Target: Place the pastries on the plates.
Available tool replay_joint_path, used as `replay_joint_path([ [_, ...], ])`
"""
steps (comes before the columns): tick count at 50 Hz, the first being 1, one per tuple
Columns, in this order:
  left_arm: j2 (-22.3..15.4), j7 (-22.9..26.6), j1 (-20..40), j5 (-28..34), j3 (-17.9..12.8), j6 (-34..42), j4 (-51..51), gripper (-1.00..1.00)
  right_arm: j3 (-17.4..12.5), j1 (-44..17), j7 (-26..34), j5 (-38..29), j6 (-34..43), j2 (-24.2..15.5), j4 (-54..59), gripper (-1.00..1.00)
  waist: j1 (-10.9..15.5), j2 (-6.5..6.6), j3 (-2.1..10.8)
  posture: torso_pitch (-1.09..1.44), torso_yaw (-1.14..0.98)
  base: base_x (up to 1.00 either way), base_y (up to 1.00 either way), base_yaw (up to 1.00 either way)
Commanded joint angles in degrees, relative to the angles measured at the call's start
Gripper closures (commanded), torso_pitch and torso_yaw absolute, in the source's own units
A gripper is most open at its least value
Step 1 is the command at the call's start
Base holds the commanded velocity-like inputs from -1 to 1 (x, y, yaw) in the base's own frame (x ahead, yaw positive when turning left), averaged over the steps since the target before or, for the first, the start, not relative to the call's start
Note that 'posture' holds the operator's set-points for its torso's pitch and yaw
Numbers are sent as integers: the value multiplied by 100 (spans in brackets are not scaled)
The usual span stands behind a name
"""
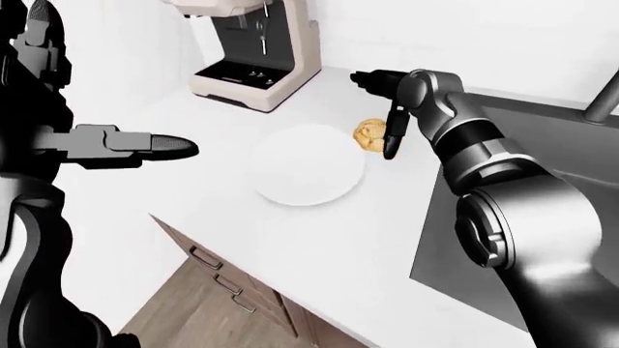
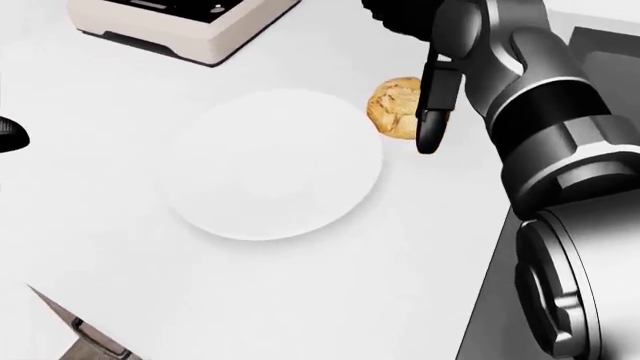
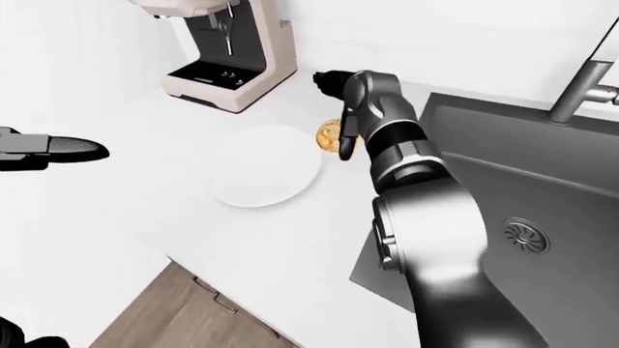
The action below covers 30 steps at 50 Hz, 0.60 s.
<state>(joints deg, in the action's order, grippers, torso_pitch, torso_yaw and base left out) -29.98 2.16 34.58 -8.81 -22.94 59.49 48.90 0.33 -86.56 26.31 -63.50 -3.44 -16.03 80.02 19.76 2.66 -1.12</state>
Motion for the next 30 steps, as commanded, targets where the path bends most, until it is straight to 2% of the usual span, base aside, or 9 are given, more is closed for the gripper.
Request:
replay_joint_path([
  [1, -71, -42, 115, 28, -77, -145, 73, -100, -36, -240, -140, -16, -56, -33, -237, -100, 12, 2, 163, 0, 30, 0, 0, 0],
  [30, -157, -43, 143, 29, -80, -91, 11, -100, -1, 5, -152, -419, -20, -19, -210, -100, 138, -8, 209, 0, 30, 0, 0, 0],
])
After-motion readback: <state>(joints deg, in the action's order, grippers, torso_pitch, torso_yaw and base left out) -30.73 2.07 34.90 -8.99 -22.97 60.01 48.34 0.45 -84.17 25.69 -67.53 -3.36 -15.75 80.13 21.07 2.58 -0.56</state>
